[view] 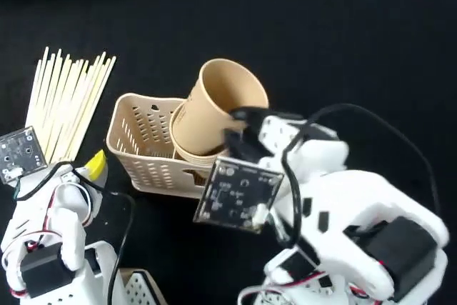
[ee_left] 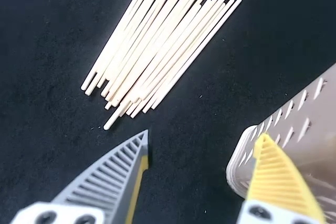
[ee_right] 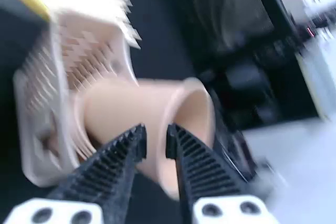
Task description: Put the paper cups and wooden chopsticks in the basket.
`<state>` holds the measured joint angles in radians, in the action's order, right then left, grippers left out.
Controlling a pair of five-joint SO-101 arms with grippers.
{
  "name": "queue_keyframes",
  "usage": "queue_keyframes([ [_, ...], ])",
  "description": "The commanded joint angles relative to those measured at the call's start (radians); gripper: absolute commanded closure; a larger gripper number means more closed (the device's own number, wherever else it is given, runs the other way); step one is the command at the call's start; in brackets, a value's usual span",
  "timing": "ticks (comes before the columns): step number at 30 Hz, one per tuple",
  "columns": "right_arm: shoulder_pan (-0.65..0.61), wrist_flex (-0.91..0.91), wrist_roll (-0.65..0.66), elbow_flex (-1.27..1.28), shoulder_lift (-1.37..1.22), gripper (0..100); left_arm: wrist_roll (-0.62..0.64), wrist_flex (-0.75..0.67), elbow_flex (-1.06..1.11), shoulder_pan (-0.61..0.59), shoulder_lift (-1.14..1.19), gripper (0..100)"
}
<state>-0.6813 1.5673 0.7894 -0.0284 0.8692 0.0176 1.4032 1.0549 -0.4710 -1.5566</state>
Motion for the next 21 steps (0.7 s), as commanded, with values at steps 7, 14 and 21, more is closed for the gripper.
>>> queue_keyframes([
  [7,-0.107,-0.107,-0.092,0.232,-0.002,91.3,0.002,-0.023,-0.002,0.002,-0.005,69],
  [14,-0.107,-0.092,-0.23,-0.019,0.035,91.3,0.002,-0.023,-0.002,0.002,-0.005,69],
  [21,-0.026,-0.227,-0.399,-0.056,0.159,98.9,0.002,-0.023,-0.002,-0.001,-0.005,69],
])
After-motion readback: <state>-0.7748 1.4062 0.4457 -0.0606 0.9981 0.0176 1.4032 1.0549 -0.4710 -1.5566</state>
